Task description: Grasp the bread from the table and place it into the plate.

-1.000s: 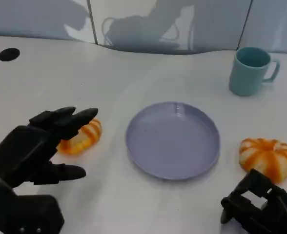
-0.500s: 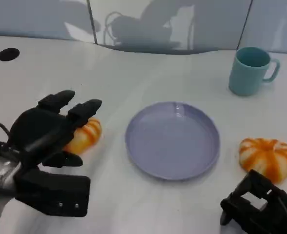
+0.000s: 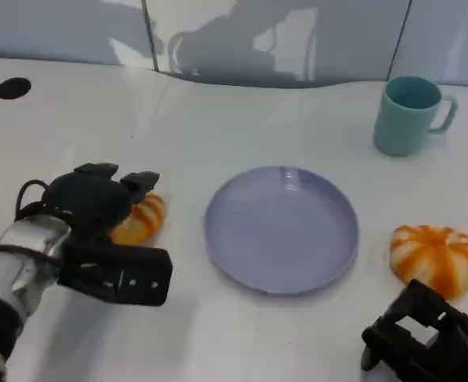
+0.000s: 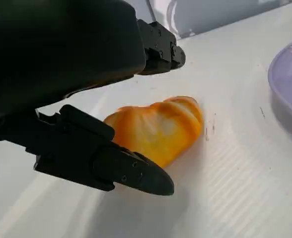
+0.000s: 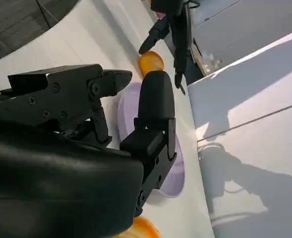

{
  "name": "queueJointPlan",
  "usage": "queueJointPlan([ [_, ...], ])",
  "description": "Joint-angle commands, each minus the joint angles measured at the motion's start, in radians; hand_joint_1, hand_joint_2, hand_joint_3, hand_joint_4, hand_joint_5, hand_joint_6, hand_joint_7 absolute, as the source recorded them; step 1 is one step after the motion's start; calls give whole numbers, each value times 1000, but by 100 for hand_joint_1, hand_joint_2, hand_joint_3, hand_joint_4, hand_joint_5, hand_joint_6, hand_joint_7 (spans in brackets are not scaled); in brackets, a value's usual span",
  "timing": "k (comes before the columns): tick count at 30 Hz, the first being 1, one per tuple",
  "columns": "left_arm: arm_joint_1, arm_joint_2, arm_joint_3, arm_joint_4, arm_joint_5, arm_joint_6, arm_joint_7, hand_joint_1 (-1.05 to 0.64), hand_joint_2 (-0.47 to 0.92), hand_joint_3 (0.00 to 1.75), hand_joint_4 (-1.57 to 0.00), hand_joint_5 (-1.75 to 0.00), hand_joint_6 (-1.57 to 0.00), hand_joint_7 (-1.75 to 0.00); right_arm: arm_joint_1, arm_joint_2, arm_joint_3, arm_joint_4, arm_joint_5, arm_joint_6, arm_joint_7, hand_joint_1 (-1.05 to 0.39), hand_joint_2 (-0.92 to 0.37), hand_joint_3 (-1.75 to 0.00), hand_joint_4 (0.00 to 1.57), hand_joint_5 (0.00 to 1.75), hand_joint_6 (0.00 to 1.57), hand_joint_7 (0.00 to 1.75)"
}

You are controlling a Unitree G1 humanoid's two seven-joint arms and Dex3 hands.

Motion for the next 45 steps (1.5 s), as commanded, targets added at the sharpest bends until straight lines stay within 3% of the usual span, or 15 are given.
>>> queueJointPlan([
  [1, -95, -43, -27, 141, -33, 41, -1, -62, 86, 0, -2, -1, -6, 0, -2, -19, -13, -1, 19, 5, 11, -67, -92, -8, 76, 156, 67, 137],
  [10, -195, -109, -76, 339, -73, 62, 18, -61, 85, 0, -5, -3, -8, -1, -7, -25, -23, 10, 23, 3, 30, -65, -92, -12, 76, 156, 67, 137],
  [36, -207, -106, -128, 360, -122, 60, 32, -61, 85, 0, -6, -2, -9, 0, -7, -26, -23, 10, 23, 2, 30, -65, -92, -12, 77, 155, 68, 137],
  [45, -221, -134, -126, 419, -156, 94, -32, -57, 86, 0, -13, -4, -13, -1, 0, -24, -22, 6, 18, -11, 28, -64, -92, -13, 79, 155, 67, 139],
])
